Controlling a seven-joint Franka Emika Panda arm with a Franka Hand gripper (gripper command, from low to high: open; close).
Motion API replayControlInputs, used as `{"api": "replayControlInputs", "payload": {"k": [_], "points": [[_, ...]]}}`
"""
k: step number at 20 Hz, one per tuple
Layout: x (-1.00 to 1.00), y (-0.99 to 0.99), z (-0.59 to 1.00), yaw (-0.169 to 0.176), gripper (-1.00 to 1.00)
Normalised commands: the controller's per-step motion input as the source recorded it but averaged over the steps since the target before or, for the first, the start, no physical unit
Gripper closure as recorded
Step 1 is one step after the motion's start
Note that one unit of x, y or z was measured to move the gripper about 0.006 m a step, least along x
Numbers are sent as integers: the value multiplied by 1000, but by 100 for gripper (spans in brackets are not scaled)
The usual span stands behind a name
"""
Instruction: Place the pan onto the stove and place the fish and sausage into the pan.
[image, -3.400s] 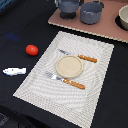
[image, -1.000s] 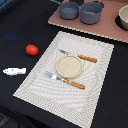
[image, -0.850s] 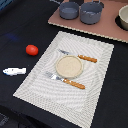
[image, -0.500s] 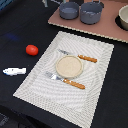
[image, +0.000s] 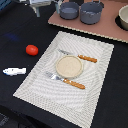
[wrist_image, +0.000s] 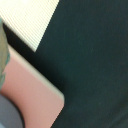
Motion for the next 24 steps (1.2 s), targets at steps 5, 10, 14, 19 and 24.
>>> {"api": "replayControlInputs", "payload": {"k": [5, 10, 14, 19, 24], "points": [[2, -943, 3, 26, -100], [0, -844, 0, 75, -100], [0, -835, 0, 72, -100], [7, -819, 0, 83, -100], [118, -681, -2, 157, -100]]}}
